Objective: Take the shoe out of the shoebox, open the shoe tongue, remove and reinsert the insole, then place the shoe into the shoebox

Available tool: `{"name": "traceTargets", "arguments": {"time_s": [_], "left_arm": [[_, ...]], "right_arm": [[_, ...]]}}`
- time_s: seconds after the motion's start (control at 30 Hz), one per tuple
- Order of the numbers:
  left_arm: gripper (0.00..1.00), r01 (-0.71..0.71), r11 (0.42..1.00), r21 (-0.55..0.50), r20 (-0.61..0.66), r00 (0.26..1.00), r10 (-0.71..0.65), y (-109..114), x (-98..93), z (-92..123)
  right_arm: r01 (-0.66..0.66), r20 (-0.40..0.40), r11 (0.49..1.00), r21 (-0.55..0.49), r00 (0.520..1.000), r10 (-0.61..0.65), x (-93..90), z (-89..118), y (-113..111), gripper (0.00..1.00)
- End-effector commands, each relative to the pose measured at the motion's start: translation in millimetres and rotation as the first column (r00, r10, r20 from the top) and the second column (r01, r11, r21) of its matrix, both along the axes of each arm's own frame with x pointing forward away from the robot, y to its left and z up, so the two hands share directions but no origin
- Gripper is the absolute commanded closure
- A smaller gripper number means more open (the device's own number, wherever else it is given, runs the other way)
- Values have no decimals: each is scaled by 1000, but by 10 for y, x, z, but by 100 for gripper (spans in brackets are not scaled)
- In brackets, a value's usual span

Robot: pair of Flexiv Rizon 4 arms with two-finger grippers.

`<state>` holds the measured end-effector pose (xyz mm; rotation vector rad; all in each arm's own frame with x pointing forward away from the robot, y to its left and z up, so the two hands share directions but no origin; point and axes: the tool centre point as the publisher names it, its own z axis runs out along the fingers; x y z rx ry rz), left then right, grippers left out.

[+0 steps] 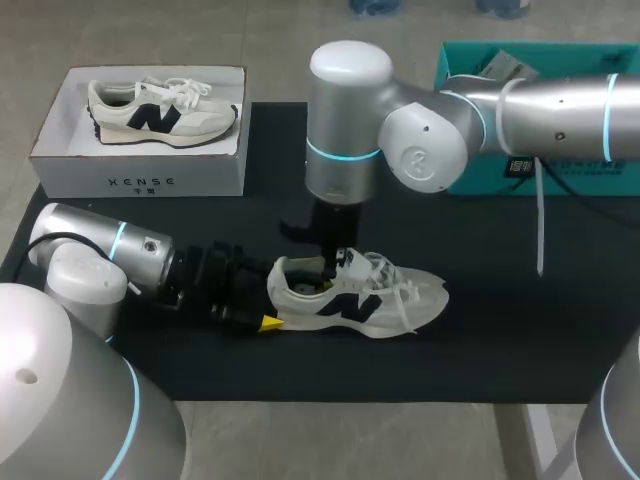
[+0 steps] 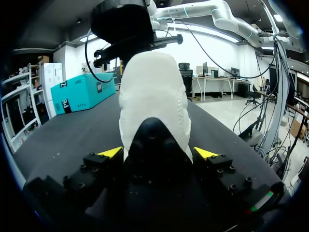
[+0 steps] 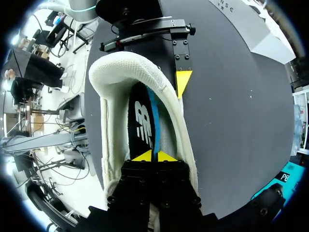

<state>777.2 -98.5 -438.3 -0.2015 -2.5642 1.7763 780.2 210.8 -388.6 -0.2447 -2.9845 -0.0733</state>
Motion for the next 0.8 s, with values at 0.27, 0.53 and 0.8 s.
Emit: {"name": "traceTargets", "arguments": {"time_s": [0.27, 0.53, 0.8], "left_arm": [[100, -3, 1000, 2, 1, 1000, 3, -4, -12, -24], [100, -3, 1000, 2, 1, 1000, 3, -4, -12, -24], [100, -3, 1000, 2, 1, 1000, 3, -4, -12, -24]], "right_arm": [[2, 36, 999, -42, 999, -1, -95, 298, 16, 100], [29, 34, 999, -46, 999, -28, -158, 295, -73, 100], [32, 38, 999, -11, 999, -32, -75, 219, -108, 100]]}}
